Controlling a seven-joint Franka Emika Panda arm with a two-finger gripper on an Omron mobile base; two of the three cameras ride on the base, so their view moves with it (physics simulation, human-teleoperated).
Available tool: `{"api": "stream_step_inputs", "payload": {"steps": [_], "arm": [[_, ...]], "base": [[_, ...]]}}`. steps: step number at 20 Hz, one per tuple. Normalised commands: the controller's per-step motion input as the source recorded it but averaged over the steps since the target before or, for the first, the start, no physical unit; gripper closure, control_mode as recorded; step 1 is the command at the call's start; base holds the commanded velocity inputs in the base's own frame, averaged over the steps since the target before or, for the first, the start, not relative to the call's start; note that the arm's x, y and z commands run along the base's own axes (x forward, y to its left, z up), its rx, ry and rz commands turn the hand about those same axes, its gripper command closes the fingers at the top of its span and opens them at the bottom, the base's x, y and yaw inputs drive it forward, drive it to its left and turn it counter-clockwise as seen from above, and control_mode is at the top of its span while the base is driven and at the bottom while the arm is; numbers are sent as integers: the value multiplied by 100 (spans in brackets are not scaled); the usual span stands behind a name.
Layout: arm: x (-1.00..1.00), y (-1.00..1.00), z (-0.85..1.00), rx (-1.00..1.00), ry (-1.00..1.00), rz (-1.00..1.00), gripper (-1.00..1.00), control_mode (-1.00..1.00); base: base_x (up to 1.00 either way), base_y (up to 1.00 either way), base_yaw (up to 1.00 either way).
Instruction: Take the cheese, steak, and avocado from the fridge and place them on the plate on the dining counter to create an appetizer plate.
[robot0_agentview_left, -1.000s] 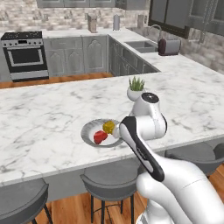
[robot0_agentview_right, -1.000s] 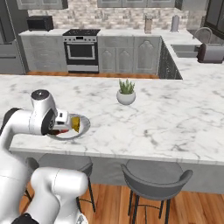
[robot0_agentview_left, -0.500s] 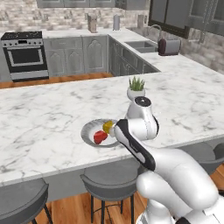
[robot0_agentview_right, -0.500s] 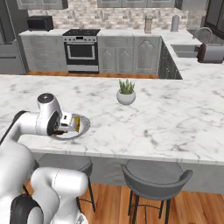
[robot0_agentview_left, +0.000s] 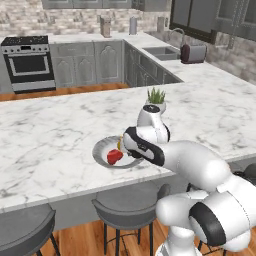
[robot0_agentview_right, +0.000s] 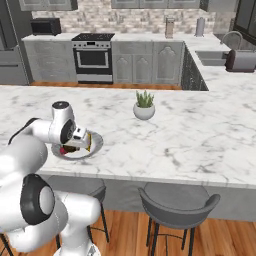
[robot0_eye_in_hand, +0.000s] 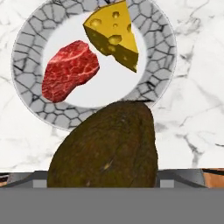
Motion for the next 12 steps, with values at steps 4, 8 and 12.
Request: {"api": "stream_step_inputs", "payload": {"steps": [4,8,12], "arm": [[21,17,-38,0,18,0,100,-100],[5,26,-49,0,7,0,100,-100],[2,25,-41,0,0,0,100,-100]], "base": [[0,0,0],[0,0,0],[0,0,0]]}}
